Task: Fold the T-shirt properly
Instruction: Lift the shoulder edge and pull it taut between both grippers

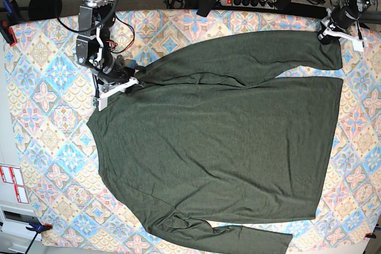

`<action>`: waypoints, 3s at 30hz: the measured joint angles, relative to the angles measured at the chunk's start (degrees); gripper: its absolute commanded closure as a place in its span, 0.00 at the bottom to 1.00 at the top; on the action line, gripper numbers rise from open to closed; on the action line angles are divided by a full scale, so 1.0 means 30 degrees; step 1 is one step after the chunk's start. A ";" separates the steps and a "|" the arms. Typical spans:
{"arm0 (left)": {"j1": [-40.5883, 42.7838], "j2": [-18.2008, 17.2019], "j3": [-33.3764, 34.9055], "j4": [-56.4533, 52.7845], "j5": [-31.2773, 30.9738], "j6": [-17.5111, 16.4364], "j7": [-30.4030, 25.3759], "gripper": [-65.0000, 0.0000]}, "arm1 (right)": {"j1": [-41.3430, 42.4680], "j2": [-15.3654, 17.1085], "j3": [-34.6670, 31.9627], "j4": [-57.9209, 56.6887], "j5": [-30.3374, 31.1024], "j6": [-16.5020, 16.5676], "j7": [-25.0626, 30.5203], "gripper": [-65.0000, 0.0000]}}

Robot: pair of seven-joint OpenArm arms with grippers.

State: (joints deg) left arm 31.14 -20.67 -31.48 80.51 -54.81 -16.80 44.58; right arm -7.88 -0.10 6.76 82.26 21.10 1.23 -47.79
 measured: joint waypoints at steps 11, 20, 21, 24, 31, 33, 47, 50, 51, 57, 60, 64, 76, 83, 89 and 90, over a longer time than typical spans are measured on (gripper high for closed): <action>-0.0080 -0.0699 0.0168 0.0197 0.0007 -0.0044 0.0044 1.00 | -0.2484 -0.0102 0.3585 0.2113 0.0073 0.1064 -0.0648 0.98; 0.0867 -0.1581 0.1137 0.3184 0.0058 -0.0066 -0.0066 1.00 | -0.3854 -0.0066 0.3606 0.4772 -0.0044 0.1865 -0.0670 0.98; 0.0772 -0.1574 0.1137 0.3206 0.0058 -0.0073 -0.0073 1.00 | -0.4102 -0.0073 0.3606 0.4962 -0.0080 0.1858 -0.0721 0.98; 0.0291 -0.1574 0.1129 0.3213 0.0095 -0.0051 0.0022 1.00 | -0.4306 -0.0080 0.3628 0.5552 -0.0226 0.1792 -0.1071 0.98; -0.1821 -0.1537 0.1078 0.3198 0.0117 -0.0058 0.0138 1.00 | -0.3789 -0.0080 0.3512 0.6120 -0.0029 0.1865 -0.0692 0.98; -0.2353 -0.1566 0.1078 0.3220 -0.0022 -0.0095 0.0095 1.00 | -0.3475 -0.0095 0.3519 0.5989 -0.0277 0.1778 -0.1202 0.98; -0.7067 -0.0772 0.2594 0.3111 0.2914 -0.0138 0.1435 1.00 | -0.0138 -0.0109 0.3606 0.3395 -0.0415 0.1632 -0.1122 0.98; -0.7533 -0.0182 0.2594 0.3111 0.4401 -0.0022 0.1406 1.00 | 0.0947 0.0029 0.3497 0.3279 0.0029 0.1960 -0.0160 0.98; -0.7621 -0.0073 0.2594 0.3111 0.4845 -0.0073 0.1435 1.00 | 0.0925 0.0015 0.3497 0.3271 0.0051 0.1953 -0.0146 0.98; -0.8378 0.0583 0.2594 0.1064 0.5836 -0.0080 0.1370 1.00 | 0.0160 -0.0066 0.3614 0.2863 -0.0444 0.1639 -0.0940 0.98; -0.8298 0.0503 0.2586 0.0211 0.5960 0.0015 0.1370 1.00 | 0.0663 -0.0015 0.3585 0.2987 -0.0364 0.1741 -0.0481 0.98; -0.8218 0.0488 0.2579 0.0153 0.6047 0.0000 0.1362 1.00 | 0.0437 -0.0073 0.3519 0.3009 -0.0306 0.1785 -0.0656 0.98; -0.7781 0.0481 0.2550 0.0124 0.6645 0.0015 0.3104 0.50 | 0.0306 -0.0066 0.3541 0.2958 -0.0306 0.1712 -0.0663 0.98; -0.7125 0.0430 0.2506 0.0124 0.6768 0.0007 0.3096 0.47 | 0.0306 -0.0073 0.3541 0.2958 -0.0306 0.1712 -0.0648 0.98; -0.6645 0.0423 0.2484 0.0124 0.6696 0.0000 0.2973 0.47 | 0.0306 -0.0080 0.3534 0.2958 -0.0306 0.1719 -0.0663 0.98; -0.6550 0.0423 0.2484 0.0124 0.6703 0.0007 0.3002 0.47 | 0.0306 -0.0073 0.3534 0.2958 -0.0306 0.1712 -0.0663 0.98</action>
State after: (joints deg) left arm 11.49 -19.40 -24.03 80.88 -34.70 -16.78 53.58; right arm -6.96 -0.32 17.37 91.13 20.18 6.37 -49.78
